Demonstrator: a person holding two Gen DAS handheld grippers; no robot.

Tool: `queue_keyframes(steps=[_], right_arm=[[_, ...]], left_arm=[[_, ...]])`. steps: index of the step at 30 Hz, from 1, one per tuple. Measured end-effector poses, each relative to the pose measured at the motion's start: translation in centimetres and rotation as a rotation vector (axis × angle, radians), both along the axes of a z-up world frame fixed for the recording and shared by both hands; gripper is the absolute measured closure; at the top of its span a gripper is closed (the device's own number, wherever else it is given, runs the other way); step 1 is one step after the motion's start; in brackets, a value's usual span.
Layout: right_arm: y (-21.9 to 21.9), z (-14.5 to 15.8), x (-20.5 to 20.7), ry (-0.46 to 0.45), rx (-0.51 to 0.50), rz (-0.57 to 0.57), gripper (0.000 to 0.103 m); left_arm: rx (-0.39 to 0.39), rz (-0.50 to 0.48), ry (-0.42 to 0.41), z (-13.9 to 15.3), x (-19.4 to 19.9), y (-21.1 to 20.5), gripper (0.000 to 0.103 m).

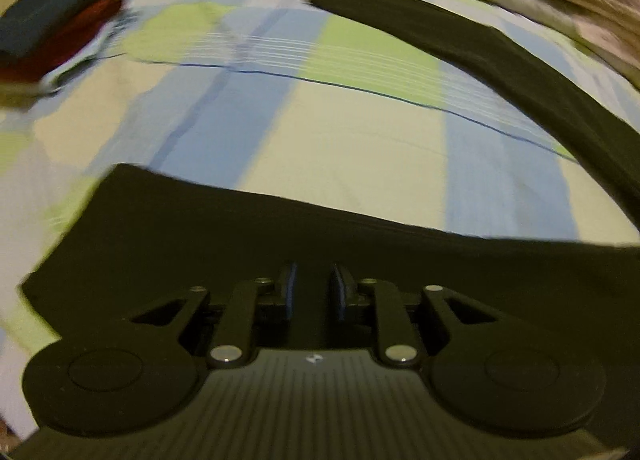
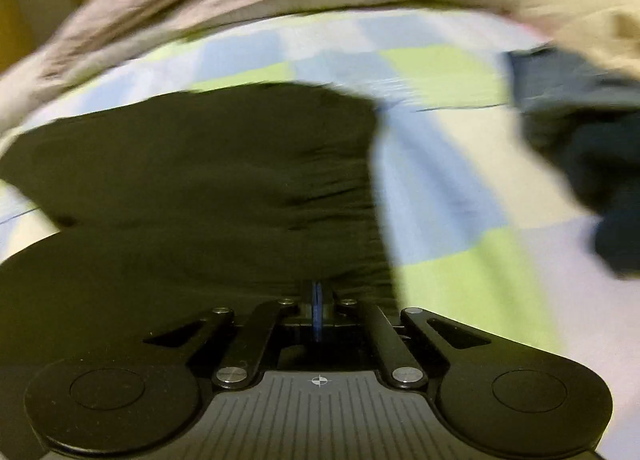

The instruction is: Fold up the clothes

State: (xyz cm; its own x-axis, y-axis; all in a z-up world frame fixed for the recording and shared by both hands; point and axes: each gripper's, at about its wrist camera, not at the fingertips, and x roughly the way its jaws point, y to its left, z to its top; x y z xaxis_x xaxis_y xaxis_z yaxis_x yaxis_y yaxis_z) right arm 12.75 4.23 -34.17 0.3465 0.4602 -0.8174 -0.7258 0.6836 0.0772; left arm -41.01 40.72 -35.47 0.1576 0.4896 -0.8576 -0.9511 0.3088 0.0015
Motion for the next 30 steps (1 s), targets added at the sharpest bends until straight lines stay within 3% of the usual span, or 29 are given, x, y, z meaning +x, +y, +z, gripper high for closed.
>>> queue_keyframes(steps=[3, 5, 7, 8, 10, 12, 14, 17, 20, 21, 24, 27, 30], right_arm=[[-0.1, 1.6, -2.0, -0.016, 0.008, -0.041, 0.103], [0.7, 1.8, -4.8, -0.028, 0.009, 0.017, 0.103], [0.4, 0.0, -7.0, -0.007, -0.108, 0.047, 0.103], [-0.7, -1.2, -8.0, -0.037, -0.164, 0.025, 0.103], [-2.7, -0.9, -8.3, -0.032, -0.158, -0.092, 0.103], [-3.9, 0.3, -8.1, 0.020, -0.169, -0.201, 0.103], [-3.6, 1.8, -9.3, -0.015, -0.176, -0.191, 0.103], [-1.8, 2.7, -11.9, -0.067, -0.123, -0.120, 0.103], [0.1, 1.2, -14.1, -0.013, -0.081, -0.065, 0.103], [0.7, 0.0, -14.8, -0.025, -0.128, -0.042, 0.103], [0.5, -1.2, -16.0, -0.092, -0.264, -0.008, 0.103], [-0.7, 0.0, -15.2, -0.017, -0.268, -0.071, 0.103], [-1.9, 1.4, -14.6, 0.065, -0.276, -0.134, 0.103]], left_arm=[[0.020, 0.022, -0.030, 0.3, -2.4, 0.4, 0.086], [0.022, 0.000, 0.032, -0.6, -3.4, 0.4, 0.085], [0.066, -0.036, 0.088, -0.9, -4.6, 0.5, 0.084], [0.090, -0.048, 0.121, -0.9, -5.2, 0.6, 0.083], [0.099, 0.004, 0.159, -0.7, -7.0, 1.7, 0.080], [0.098, 0.089, 0.127, 0.3, -9.4, 2.8, 0.086], [0.102, 0.109, 0.078, 1.3, -10.9, 3.0, 0.088], [0.089, -0.001, 0.037, 1.1, -10.3, 1.9, 0.088], [0.068, -0.122, 0.023, 0.2, -9.3, 0.8, 0.084], [0.053, -0.118, 0.062, -0.7, -9.4, 0.9, 0.084], [0.072, -0.067, 0.037, -0.7, -11.2, 1.4, 0.087], [0.035, 0.046, 0.022, 0.0, -13.0, 2.7, 0.094], [0.025, 0.065, 0.079, 1.3, -12.8, 2.2, 0.093]])
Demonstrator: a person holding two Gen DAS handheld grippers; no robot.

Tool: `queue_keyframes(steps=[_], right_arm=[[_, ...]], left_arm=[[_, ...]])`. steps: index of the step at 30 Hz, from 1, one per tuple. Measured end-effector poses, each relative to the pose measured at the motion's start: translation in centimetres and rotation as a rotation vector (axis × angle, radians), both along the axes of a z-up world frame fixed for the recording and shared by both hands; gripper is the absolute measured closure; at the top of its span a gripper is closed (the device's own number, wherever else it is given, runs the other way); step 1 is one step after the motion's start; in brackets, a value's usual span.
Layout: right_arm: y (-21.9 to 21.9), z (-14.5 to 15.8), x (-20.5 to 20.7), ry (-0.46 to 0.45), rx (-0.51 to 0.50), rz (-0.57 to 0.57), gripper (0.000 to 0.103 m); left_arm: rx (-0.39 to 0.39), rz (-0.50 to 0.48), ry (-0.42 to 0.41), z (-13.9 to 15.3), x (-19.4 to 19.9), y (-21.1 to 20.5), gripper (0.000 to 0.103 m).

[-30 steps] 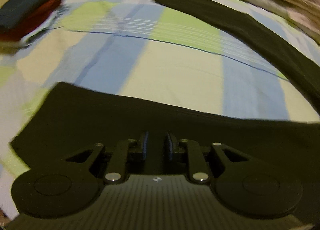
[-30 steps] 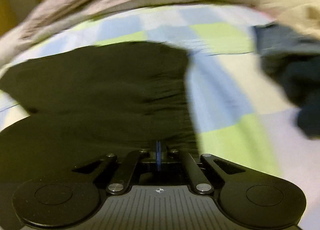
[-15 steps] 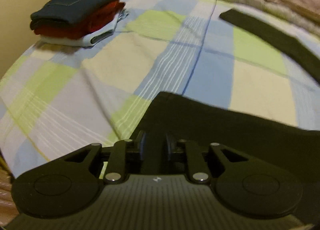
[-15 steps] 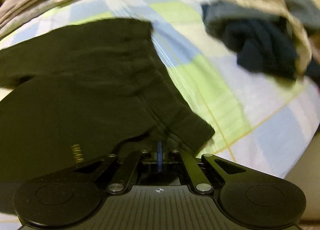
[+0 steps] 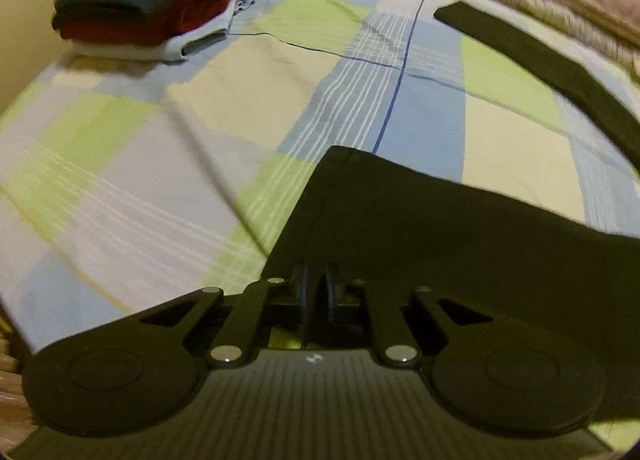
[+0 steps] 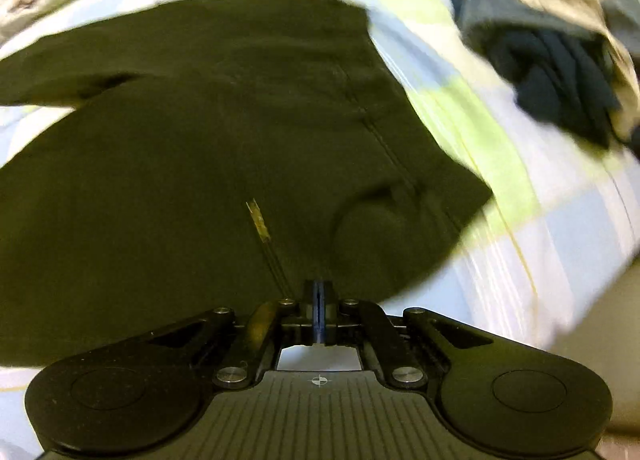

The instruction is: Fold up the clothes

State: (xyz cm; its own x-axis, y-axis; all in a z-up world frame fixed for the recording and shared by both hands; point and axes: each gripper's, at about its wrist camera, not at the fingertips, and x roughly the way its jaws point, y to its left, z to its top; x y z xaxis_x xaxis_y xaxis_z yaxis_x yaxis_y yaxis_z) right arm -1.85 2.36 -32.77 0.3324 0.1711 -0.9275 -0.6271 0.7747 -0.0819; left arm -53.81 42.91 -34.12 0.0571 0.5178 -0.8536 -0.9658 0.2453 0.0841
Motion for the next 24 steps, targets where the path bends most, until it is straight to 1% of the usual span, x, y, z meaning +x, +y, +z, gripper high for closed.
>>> queue_keyframes(steps=[2, 3, 4, 5, 6, 7, 9, 12, 14, 16, 17, 20, 24], right_arm=[[-0.6, 1.1, 0.0, 0.035, -0.017, -0.028, 0.102], [-1.3, 1.7, -0.8, 0.044, 0.012, -0.037, 0.083], [-1.8, 2.4, -1.2, 0.062, 0.039, -0.044, 0.064], [-2.1, 2.9, -1.7, 0.090, 0.067, -0.043, 0.029], [-2.2, 3.5, -2.4, 0.110, 0.088, -0.035, 0.026], [-2.2, 4.1, -3.2, 0.122, 0.099, -0.005, 0.026], [-2.0, 5.4, -4.9, 0.147, 0.119, 0.057, 0.026], [-3.1, 8.0, -6.9, 0.110, 0.141, 0.130, 0.026], [-4.3, 10.0, -7.3, 0.094, 0.174, 0.151, 0.026], [-6.2, 12.4, -7.6, 0.084, 0.209, 0.162, 0.026], [-7.2, 13.7, -7.9, 0.079, 0.225, 0.170, 0.026], [-10.1, 17.4, -9.6, 0.056, 0.257, 0.210, 0.026], [-12.7, 20.5, -11.4, 0.038, 0.266, 0.284, 0.026]], left_arm=[[0.017, -0.044, 0.052, 1.4, 1.4, -1.7, 0.089], [0.021, -0.065, 0.067, 2.2, 2.1, -2.8, 0.087], [0.004, -0.078, 0.042, 2.9, 2.7, -4.1, 0.086], [-0.013, -0.089, 0.016, 3.7, 3.2, -5.4, 0.085], [-0.034, -0.095, -0.011, 4.4, 3.8, -6.8, 0.083], [-0.054, -0.100, -0.037, 5.2, 4.3, -8.1, 0.083], [-0.082, -0.104, -0.057, 6.8, 5.4, -11.3, 0.083], [-0.099, -0.111, -0.069, 9.3, 6.8, -15.8, 0.082], [-0.091, -0.119, -0.061, 11.3, 7.6, -19.2, 0.081], [-0.065, -0.127, -0.053, 13.5, 8.1, -22.5, 0.076], [-0.052, -0.129, -0.049, 14.6, 8.3, -24.2, 0.075], [-0.021, -0.140, -0.069, 17.4, 8.6, -28.1, 0.073], [0.004, -0.135, -0.079, 20.4, 8.8, -32.8, 0.070]])
